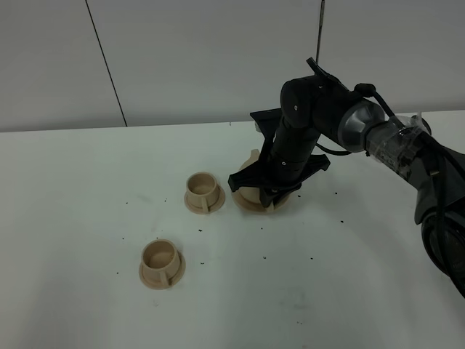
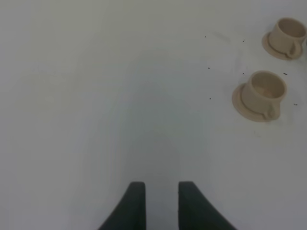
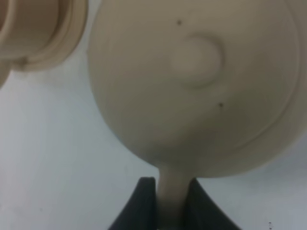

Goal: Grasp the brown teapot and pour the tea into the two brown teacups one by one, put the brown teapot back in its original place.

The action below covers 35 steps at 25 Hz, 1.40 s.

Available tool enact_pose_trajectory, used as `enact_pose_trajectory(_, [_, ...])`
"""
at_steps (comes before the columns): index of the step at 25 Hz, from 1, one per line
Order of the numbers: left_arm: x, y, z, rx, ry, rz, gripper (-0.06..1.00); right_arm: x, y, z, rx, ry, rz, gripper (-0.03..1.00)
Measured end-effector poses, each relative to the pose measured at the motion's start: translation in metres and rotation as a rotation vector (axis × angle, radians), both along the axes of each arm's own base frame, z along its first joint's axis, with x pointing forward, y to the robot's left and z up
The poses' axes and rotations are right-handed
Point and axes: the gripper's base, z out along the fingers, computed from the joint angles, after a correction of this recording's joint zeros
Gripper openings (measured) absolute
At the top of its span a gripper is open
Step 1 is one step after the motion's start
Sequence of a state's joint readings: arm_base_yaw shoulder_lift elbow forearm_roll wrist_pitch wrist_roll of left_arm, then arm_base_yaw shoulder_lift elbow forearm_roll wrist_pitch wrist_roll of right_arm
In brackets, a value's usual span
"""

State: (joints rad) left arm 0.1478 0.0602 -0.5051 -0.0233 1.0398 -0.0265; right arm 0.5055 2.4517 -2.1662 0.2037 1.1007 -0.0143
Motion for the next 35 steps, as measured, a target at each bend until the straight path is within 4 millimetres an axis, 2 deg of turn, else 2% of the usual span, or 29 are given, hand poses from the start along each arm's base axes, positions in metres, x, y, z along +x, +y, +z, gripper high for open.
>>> enact_pose_trajectory(23, [0.000,0.000,0.000,0.000,0.000,0.000,0.24,-0.006,0.010,0.005,-0.056,-0.057,0.035,0.09])
enact_pose_trajectory(30, [0.000,0.000,0.000,0.000,0.000,0.000,0.24,-0.007,0.010,0.020,-0.046,-0.085,0.037,0.09])
enact_pose_trajectory(35, [0.000,0.000,0.000,0.000,0.000,0.000,0.24,-0.008,0.010,0.021,-0.042,-0.085,0.029,0.09])
